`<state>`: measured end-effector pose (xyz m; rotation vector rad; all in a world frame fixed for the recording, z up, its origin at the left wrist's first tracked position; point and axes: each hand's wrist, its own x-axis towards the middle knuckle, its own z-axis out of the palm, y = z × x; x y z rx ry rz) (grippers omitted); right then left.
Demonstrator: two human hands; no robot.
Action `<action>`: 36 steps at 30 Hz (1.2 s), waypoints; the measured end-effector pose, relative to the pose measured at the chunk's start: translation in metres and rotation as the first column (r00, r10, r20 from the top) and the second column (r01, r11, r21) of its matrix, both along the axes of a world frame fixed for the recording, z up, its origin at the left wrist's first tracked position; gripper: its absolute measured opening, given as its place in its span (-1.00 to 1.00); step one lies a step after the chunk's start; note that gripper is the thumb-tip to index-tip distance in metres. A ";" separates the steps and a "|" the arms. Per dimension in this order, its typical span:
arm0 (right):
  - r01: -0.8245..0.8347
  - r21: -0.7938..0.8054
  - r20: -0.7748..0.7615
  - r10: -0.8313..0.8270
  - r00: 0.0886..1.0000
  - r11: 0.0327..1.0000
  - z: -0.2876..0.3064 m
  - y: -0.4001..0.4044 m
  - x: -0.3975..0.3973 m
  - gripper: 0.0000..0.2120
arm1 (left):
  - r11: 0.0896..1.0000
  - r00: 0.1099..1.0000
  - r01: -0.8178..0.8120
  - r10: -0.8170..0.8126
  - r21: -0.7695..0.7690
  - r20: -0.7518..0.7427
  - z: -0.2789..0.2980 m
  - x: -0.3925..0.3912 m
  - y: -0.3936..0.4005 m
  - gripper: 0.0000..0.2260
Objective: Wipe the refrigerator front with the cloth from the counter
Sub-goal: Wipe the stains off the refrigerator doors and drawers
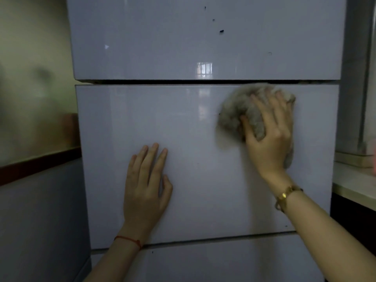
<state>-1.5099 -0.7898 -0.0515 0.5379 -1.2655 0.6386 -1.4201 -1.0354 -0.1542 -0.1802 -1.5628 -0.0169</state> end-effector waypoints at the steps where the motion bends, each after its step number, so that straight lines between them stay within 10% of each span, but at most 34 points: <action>1: -0.003 -0.052 0.011 0.004 1.000 0.999 0.011 -0.005 0.001 -0.64 | 1.000 1.000 0.000 0.000 -0.001 -0.002 0.000 0.000 0.000 -0.54; 9: 0.007 0.469 -0.045 0.016 0.999 0.883 -0.097 -0.033 0.022 -0.61 | 1.000 1.000 -0.003 0.003 -0.006 0.022 0.000 0.000 -0.002 -0.53; 17: -0.056 0.022 0.035 0.055 0.998 0.998 -0.017 -0.017 0.011 -0.63 | 1.000 1.000 0.012 -0.012 0.018 0.008 -0.001 0.001 -0.001 -0.56; 26: 0.047 0.468 -0.083 -0.009 0.996 0.883 -0.137 -0.070 0.032 -0.59 | 0.998 0.989 -0.023 0.013 0.067 0.150 -0.067 0.025 -0.023 -0.55; 36: -0.198 0.339 0.158 0.152 0.976 0.920 -0.206 -0.060 0.085 -0.67 | 0.982 0.947 -0.055 -0.005 0.180 0.320 -0.194 0.087 -0.051 -0.57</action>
